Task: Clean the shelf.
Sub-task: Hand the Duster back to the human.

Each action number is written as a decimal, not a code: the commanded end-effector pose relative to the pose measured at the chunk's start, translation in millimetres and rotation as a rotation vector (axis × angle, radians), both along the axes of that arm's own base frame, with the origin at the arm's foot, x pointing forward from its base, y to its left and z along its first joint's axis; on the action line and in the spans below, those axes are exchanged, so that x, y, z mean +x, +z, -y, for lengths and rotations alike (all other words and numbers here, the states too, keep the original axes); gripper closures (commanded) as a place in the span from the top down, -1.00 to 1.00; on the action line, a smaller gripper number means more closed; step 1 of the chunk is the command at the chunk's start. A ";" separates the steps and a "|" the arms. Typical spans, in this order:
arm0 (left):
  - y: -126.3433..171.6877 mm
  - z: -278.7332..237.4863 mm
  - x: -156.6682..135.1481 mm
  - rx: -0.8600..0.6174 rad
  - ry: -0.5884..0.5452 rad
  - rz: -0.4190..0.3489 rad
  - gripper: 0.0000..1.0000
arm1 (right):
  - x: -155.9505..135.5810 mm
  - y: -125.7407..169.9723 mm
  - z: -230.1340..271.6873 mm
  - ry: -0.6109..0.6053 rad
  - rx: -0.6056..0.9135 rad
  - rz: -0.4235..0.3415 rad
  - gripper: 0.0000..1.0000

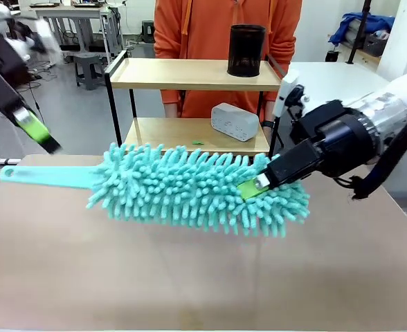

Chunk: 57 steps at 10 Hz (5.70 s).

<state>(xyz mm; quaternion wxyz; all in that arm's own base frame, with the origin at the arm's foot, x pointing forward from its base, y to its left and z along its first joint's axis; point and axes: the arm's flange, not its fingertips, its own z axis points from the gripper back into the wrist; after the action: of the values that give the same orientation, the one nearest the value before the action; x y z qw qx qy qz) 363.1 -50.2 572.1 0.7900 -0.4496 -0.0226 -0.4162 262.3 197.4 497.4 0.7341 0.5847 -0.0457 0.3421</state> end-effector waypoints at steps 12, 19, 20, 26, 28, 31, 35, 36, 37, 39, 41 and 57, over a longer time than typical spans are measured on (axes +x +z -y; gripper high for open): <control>-38.2 -209.7 -17.7 -0.239 0.818 -0.003 1.00 | -61.1 34.0 288.2 -1.213 0.346 0.029 -1.00; -38.2 -209.7 -17.7 -0.239 0.818 -0.003 1.00 | -6.1 27.3 364.1 -1.177 0.257 -0.316 -1.00; -38.2 -209.7 -17.7 -0.239 0.818 -0.003 1.00 | -6.1 27.3 364.1 -1.177 0.257 -0.316 -1.00; -38.2 -209.7 -17.7 -0.239 0.818 -0.003 1.00 | -6.1 27.3 364.1 -1.177 0.257 -0.316 -1.00; -38.2 -209.7 -17.7 -0.239 0.818 -0.003 1.00 | -6.1 27.3 364.1 -1.177 0.257 -0.316 -1.00; -38.2 -209.7 -17.7 -0.239 0.818 -0.003 1.00 | -6.1 27.3 364.1 -1.177 0.257 -0.316 -1.00; -38.2 -209.7 -17.7 -0.239 0.818 -0.003 1.00 | -4.4 22.3 358.4 -1.148 0.240 -0.341 1.00; -38.2 -209.7 -17.7 -0.239 0.818 -0.003 1.00 | -1.9 21.1 353.7 -1.129 0.229 -0.345 1.00; -38.2 -209.7 -17.7 -0.239 0.818 -0.003 1.00 | 3.3 18.3 346.6 -1.108 0.207 -0.353 1.00; -38.2 -209.7 -17.7 -0.239 0.818 -0.003 1.00 | 19.9 9.5 321.3 -1.035 0.150 -0.376 1.00; -38.2 -209.7 -17.7 -0.239 0.818 -0.003 1.00 | 45.2 -6.1 277.4 -0.905 0.071 -0.408 1.00; -79.0 -75.1 -55.2 -0.336 0.545 -0.347 1.00 | 103.8 -54.0 144.0 -0.798 0.108 -0.497 1.00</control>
<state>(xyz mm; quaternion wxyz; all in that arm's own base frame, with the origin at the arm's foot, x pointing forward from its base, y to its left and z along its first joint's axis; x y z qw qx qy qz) 308.6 24.0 493.9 0.7876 -0.6053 -0.0704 -0.0915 367.7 54.8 440.7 0.7664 0.6207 -0.1153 -0.1183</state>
